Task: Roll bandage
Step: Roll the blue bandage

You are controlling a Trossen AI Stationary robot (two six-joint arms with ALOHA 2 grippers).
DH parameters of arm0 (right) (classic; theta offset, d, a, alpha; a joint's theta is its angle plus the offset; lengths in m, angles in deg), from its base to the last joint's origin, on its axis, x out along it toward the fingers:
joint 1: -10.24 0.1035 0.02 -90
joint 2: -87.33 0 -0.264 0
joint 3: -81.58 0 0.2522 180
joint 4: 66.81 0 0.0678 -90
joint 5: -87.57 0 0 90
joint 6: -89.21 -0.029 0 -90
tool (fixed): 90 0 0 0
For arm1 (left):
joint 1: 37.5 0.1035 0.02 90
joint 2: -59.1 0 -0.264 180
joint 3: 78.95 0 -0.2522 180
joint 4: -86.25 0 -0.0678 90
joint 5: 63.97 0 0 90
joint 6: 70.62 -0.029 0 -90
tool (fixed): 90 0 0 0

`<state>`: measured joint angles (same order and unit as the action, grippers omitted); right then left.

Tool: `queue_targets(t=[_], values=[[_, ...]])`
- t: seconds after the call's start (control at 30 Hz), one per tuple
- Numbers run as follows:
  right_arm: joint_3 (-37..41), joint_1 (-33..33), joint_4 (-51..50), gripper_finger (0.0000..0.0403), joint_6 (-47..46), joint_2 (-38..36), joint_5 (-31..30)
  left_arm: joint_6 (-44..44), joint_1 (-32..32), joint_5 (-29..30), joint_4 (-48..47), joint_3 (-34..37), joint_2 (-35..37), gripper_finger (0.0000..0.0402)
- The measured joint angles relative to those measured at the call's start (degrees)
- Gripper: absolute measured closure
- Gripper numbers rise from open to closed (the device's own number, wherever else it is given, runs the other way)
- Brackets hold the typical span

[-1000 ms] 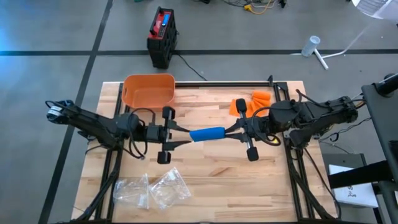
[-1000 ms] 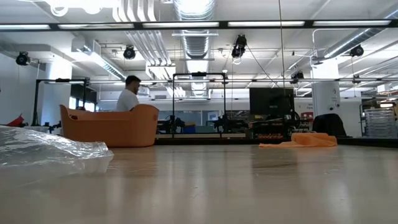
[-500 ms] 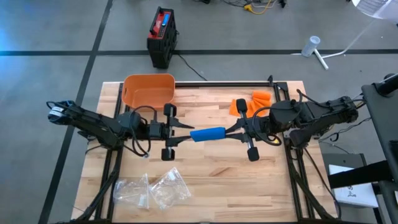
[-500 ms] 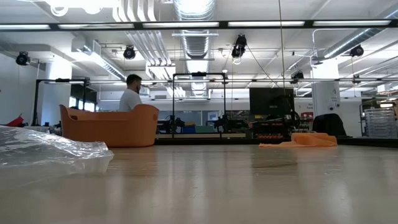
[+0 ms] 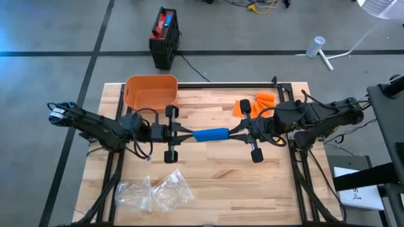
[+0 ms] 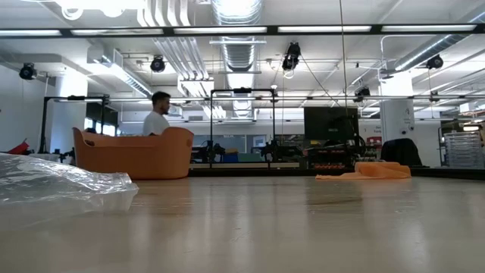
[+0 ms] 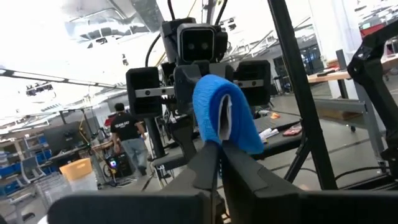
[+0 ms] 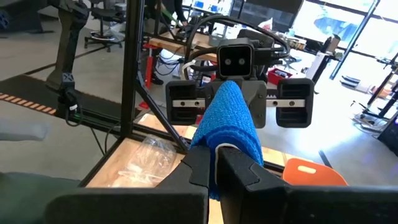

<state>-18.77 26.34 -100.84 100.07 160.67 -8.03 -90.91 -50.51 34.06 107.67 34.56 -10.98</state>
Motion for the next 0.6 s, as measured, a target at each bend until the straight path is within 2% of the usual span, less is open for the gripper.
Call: queue_targets(t=[0.23,0.37,0.47,0.6], values=[[0.0,0.0,2.3,0.04,-0.4,0.0,2.6,0.2,0.0,0.1,1.5,0.0,-0.3,0.0401],[0.0,0.0,2.6,0.04,-2.6,0.1,3.5,0.3,0.3,1.7,3.7,-0.1,-1.5,0.0401],[0.0,0.0,2.3,0.04,-3.7,0.6,3.9,0.2,1.2,5.1,6.1,-0.1,-2.3,0.0401],[0.0,0.0,2.1,0.04,-5.3,1.1,7.3,0.3,3.0,6.0,7.4,-0.1,-2.9,0.0401]])
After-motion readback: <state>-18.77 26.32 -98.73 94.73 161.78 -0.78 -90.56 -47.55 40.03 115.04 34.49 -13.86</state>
